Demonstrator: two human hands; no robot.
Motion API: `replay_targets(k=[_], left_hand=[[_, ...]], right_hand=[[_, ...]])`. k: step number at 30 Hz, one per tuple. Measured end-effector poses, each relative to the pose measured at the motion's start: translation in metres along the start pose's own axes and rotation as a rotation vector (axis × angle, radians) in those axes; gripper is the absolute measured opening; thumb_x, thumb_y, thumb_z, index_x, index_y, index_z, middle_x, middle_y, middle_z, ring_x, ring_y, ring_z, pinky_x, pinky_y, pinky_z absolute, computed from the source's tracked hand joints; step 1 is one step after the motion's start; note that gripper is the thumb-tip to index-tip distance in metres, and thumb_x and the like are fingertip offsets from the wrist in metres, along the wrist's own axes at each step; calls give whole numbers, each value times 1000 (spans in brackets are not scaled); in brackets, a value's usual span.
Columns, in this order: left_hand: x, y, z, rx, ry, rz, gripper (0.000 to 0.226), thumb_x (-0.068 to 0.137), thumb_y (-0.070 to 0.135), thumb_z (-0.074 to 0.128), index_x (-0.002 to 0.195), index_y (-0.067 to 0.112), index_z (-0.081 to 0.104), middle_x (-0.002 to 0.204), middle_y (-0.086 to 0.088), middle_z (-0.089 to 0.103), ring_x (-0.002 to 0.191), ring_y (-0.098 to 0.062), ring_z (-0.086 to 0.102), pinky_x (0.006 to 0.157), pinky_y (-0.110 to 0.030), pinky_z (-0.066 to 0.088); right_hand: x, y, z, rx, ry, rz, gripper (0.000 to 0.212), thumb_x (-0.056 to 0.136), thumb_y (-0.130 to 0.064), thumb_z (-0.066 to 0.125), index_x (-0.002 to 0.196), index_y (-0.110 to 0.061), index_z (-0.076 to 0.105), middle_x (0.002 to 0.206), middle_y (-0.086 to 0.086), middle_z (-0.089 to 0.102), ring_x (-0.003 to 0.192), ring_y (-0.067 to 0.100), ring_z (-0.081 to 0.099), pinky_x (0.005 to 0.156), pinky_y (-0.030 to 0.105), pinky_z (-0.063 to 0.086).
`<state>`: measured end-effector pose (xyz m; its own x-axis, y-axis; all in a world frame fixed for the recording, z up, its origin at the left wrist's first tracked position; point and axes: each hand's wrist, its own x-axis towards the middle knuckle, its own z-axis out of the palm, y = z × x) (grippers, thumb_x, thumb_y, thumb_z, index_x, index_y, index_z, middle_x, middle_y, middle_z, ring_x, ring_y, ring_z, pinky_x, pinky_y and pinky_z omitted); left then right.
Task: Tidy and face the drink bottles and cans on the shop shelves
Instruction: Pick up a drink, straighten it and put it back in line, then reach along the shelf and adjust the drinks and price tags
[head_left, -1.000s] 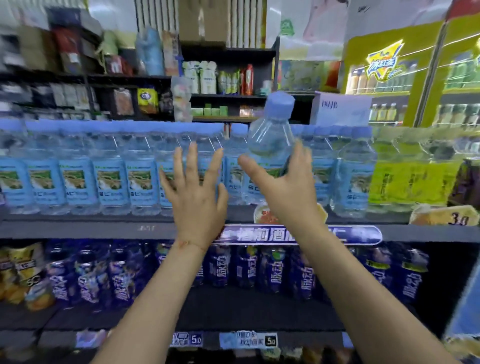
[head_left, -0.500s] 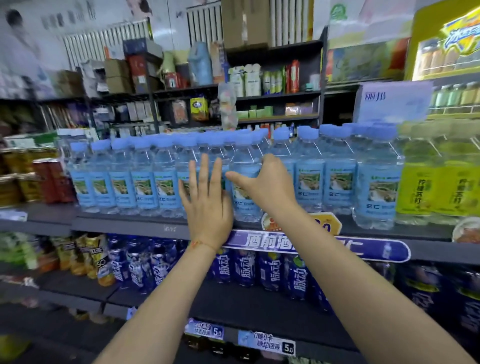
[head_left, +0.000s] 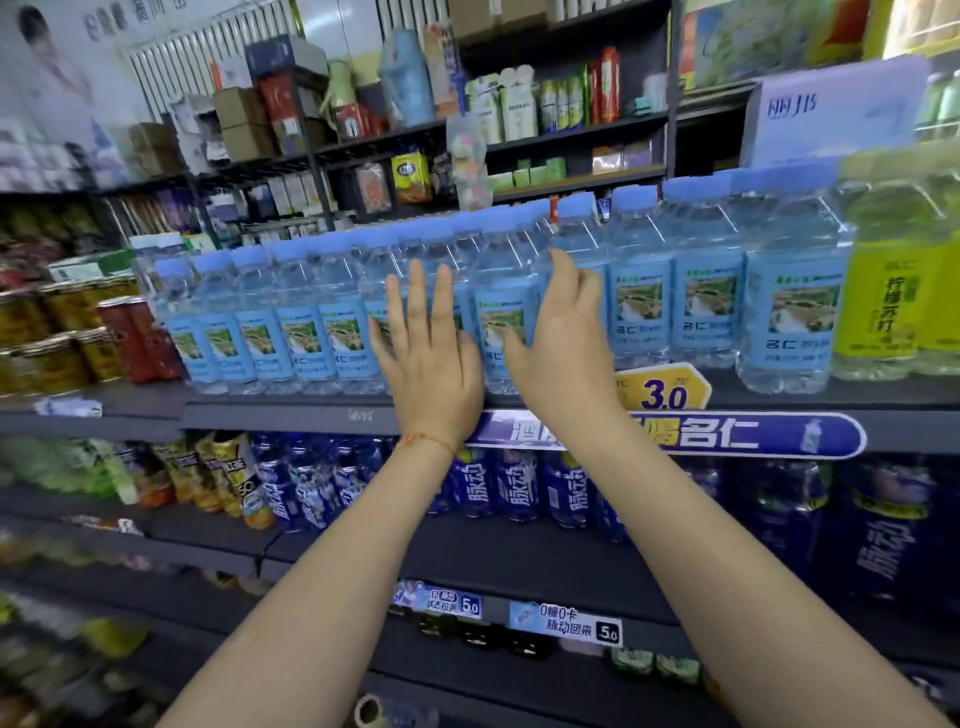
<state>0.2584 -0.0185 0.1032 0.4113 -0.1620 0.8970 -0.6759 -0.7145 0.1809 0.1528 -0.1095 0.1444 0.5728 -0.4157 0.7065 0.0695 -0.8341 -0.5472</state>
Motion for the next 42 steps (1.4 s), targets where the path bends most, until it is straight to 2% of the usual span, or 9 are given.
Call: replay_targets(k=[5,9,12,15,20,24,30,35,42], left_hand=[[8,-7,-38,-134,-173,10,61,94,23,44,153,27,28,163,1,20,151,-22,8,119,-53,13],[1,-51,-105,-345,-408,65,53,97,27,48,148,31,36,137,2,50,122,-19,49,99,-43,44],[-31,-117,-153,-553,-662,-159,46,100,27,49,144,36,38,104,0,66,86,-19,65,76,-39,54],[-83,-206,-194,-650,-762,-369,40,101,22,51,139,31,44,97,-5,72,80,-20,70,73,-39,56],[-179,-359,-267,-689,-731,-710,23,102,22,50,123,26,58,97,-3,73,80,-24,71,69,-29,54],[-223,-444,-305,-694,-707,-884,22,102,20,48,117,17,64,91,-1,71,69,-13,68,62,-21,51],[-246,-546,-333,-758,-671,-1022,18,101,19,49,99,27,65,89,-3,72,67,-12,68,57,-16,45],[-255,-642,-335,-749,-611,-1136,21,101,15,47,105,17,67,90,-6,72,69,-19,67,55,-16,47],[-206,-850,-324,-597,-563,-1179,21,101,11,46,104,14,67,89,-10,71,70,-21,67,61,-26,53]], right_hand=[[-45,-17,20,174,281,-111,31,88,-13,57,118,-8,53,118,8,48,108,23,49,88,39,46],[-95,-48,49,415,46,-117,19,90,-7,53,106,-15,59,97,-2,55,90,17,55,73,38,50],[-137,-88,83,590,-176,39,26,96,-6,54,109,-28,58,87,-4,58,81,14,57,65,28,46],[-179,-134,135,703,-328,216,29,98,-7,53,102,-34,62,82,0,64,74,20,62,60,32,49],[-265,-210,243,720,-535,438,20,99,0,49,94,-9,66,68,6,62,60,17,59,51,29,46],[-315,-262,320,629,-697,488,21,100,-5,49,92,-10,68,66,7,61,61,22,58,54,33,45],[-325,-335,419,567,-831,484,17,101,-10,50,96,-12,67,72,9,63,62,22,60,54,31,46],[-319,-379,525,607,-871,519,16,99,-4,52,96,-10,66,69,6,62,57,15,58,49,24,45],[-286,-453,734,732,-851,546,18,99,-3,50,95,-13,65,67,5,61,58,18,56,52,29,45]])
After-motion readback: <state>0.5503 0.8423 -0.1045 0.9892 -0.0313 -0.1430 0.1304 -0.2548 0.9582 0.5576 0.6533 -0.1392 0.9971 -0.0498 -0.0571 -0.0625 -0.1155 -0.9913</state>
